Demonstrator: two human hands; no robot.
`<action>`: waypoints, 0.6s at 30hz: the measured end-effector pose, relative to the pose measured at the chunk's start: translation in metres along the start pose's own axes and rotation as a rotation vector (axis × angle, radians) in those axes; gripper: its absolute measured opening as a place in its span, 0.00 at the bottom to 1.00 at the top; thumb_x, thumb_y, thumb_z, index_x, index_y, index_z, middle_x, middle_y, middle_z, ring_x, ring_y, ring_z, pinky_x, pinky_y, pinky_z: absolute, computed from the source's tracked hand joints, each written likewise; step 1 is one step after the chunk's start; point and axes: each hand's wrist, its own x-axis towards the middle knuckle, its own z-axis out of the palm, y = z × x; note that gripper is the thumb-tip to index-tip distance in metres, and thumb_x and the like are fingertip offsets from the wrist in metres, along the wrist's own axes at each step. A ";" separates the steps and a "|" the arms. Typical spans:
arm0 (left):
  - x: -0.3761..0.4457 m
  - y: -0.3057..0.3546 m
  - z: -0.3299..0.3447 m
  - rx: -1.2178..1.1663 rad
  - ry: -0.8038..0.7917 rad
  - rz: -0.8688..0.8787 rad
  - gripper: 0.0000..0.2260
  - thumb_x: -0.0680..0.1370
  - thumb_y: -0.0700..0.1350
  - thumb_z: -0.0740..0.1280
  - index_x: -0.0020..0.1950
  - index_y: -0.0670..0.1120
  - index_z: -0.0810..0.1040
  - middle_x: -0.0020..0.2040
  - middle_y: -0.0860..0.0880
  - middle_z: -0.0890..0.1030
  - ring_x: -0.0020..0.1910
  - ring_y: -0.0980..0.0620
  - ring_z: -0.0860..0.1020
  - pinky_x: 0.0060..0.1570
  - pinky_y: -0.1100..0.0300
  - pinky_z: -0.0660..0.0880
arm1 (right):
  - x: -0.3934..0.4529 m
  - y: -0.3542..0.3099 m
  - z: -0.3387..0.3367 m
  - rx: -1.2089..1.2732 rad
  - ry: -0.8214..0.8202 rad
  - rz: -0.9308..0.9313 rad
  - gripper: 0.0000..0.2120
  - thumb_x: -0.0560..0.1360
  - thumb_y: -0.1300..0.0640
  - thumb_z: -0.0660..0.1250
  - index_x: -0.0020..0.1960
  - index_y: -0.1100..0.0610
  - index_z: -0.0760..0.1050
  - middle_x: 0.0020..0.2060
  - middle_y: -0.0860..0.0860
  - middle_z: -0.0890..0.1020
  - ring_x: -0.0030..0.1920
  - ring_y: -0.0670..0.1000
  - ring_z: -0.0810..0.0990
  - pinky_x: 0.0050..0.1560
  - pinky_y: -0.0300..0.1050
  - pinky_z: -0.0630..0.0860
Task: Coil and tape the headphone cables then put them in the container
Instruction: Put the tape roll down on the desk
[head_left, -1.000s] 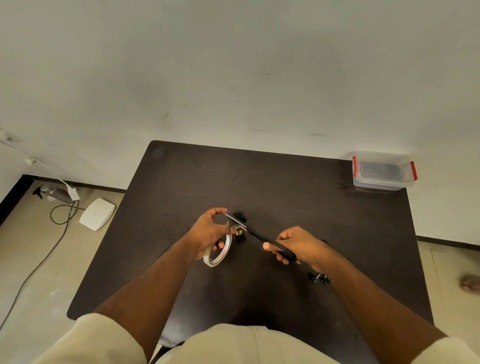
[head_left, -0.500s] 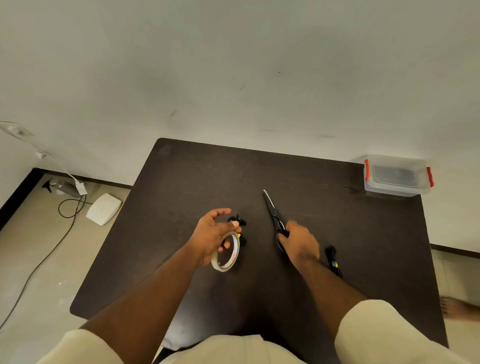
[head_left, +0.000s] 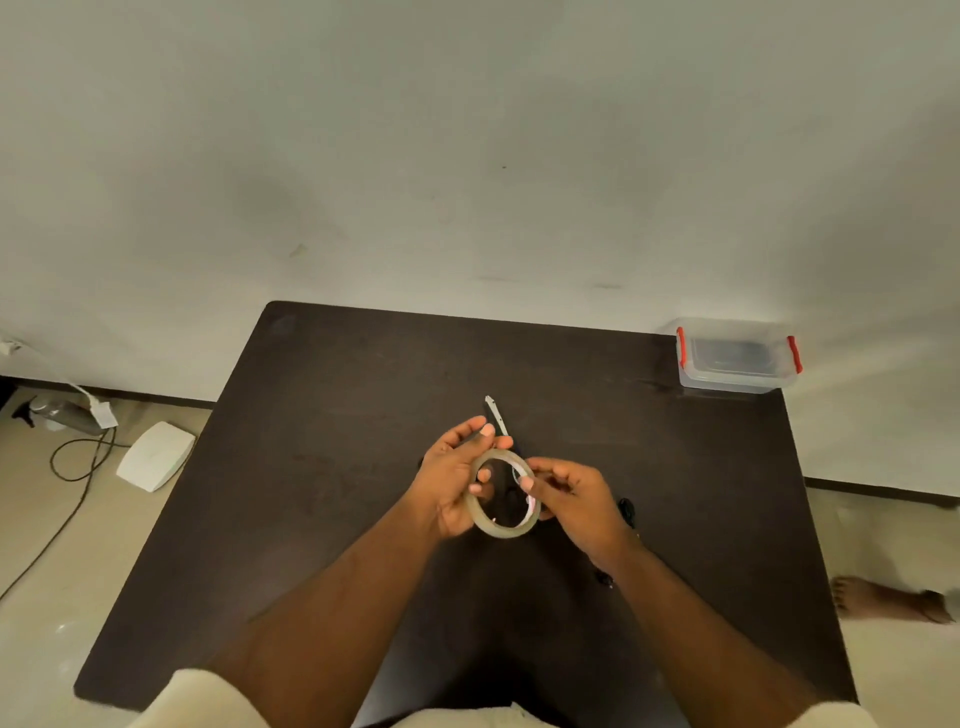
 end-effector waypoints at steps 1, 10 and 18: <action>0.001 -0.003 0.005 -0.007 -0.009 0.000 0.15 0.77 0.39 0.67 0.63 0.42 0.71 0.46 0.40 0.83 0.19 0.55 0.70 0.15 0.67 0.66 | 0.001 -0.003 -0.004 -0.012 0.006 -0.032 0.08 0.75 0.61 0.69 0.49 0.50 0.82 0.41 0.55 0.85 0.41 0.52 0.83 0.41 0.48 0.80; 0.022 -0.009 -0.014 0.878 0.322 0.320 0.10 0.77 0.43 0.69 0.58 0.47 0.77 0.50 0.48 0.81 0.44 0.51 0.80 0.41 0.63 0.79 | 0.023 0.001 -0.034 -0.487 0.194 -0.023 0.09 0.74 0.60 0.71 0.53 0.56 0.83 0.43 0.46 0.84 0.43 0.43 0.81 0.48 0.39 0.77; 0.037 -0.010 -0.080 1.240 0.670 0.159 0.18 0.71 0.48 0.70 0.60 0.50 0.76 0.59 0.46 0.78 0.60 0.40 0.75 0.57 0.50 0.73 | 0.062 0.029 -0.063 -0.486 0.411 0.221 0.09 0.74 0.57 0.71 0.53 0.58 0.82 0.42 0.52 0.84 0.43 0.52 0.83 0.48 0.55 0.81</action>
